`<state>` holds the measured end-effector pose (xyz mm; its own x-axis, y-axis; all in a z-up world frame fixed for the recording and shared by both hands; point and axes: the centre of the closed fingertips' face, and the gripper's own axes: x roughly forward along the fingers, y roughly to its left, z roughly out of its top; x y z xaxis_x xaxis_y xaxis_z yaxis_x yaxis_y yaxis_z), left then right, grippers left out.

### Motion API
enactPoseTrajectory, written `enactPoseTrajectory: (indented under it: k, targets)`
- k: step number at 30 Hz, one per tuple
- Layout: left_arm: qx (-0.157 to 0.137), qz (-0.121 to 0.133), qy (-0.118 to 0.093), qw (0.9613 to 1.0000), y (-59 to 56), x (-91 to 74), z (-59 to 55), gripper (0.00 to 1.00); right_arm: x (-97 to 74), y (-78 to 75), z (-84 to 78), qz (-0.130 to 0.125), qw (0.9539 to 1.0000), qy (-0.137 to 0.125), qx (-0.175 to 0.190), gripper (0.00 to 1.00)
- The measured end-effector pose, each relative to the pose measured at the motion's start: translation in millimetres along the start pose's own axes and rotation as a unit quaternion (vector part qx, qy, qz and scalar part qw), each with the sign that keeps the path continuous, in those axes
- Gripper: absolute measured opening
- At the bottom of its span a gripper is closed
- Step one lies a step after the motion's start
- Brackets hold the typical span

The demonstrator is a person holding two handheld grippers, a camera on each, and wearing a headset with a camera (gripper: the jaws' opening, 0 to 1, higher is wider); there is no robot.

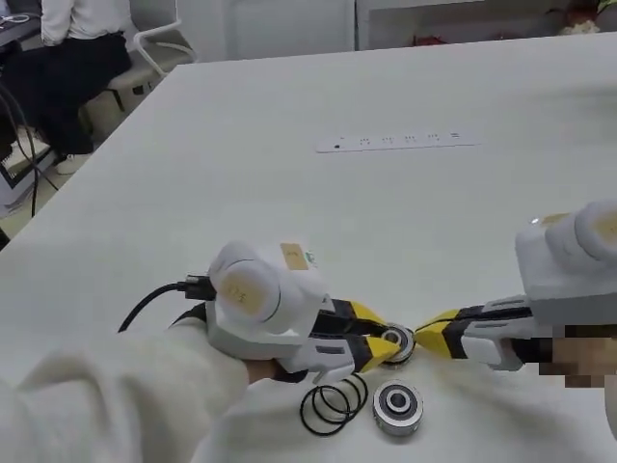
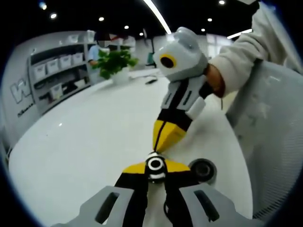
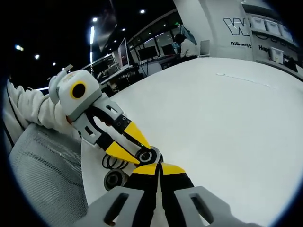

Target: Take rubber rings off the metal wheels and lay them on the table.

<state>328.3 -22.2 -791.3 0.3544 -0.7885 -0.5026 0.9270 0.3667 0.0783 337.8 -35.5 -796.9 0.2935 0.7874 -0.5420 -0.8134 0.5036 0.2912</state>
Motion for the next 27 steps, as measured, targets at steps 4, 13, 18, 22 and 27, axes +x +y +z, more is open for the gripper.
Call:
enactPoseTrajectory:
  k: [4,13,18,22,27]
  targets:
    - [0.002,-0.001,0.001,1.0,-0.2,0.2,0.0,0.13,-0.5,5.6,2.1,0.007,0.9997,-0.007,0.022,0.0]
    - [0.007,-0.001,0.003,1.0,-0.3,0.7,-0.1,0.13,1.2,12.8,5.3,0.008,0.9998,-0.008,0.015,0.0]
    - [0.006,-0.001,0.002,1.0,-0.6,0.7,0.0,0.13,1.6,14.1,5.8,0.011,0.9999,-0.008,0.009,0.0]
    - [0.005,0.0,0.002,1.0,0.0,1.0,-0.4,0.13,2.3,14.7,6.5,0.013,0.9998,-0.008,0.009,0.0]
    - [0.003,0.0,0.0,1.0,0.4,1.2,-0.8,0.13,3.6,25.0,13.3,0.036,0.9991,-0.021,0.005,0.0]
